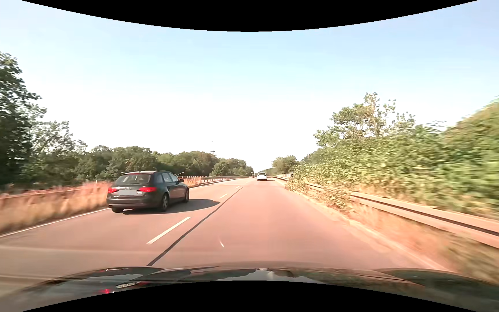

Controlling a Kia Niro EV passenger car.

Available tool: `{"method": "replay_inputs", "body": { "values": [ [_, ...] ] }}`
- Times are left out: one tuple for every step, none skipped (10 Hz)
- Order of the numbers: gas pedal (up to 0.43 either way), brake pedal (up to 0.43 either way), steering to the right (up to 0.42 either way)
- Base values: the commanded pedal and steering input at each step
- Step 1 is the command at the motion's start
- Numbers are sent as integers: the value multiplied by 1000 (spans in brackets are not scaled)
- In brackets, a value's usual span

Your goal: Follow the waypoints while adhering to traffic rules and regulations

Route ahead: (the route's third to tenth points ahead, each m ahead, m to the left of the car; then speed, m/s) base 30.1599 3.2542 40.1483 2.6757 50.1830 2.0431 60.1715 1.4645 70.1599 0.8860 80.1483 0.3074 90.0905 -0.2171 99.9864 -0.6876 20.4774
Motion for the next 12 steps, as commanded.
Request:
{"method": "replay_inputs", "body": {
  "values": [
    [157, 0, 4],
    [157, 0, 4],
    [157, 0, 4],
    [157, 0, 4],
    [157, 0, 4],
    [157, 0, 4],
    [157, 0, 4],
    [157, 0, 4],
    [157, 0, 4],
    [157, 0, 4],
    [157, 0, 4],
    [157, 0, 4]
  ]
}}
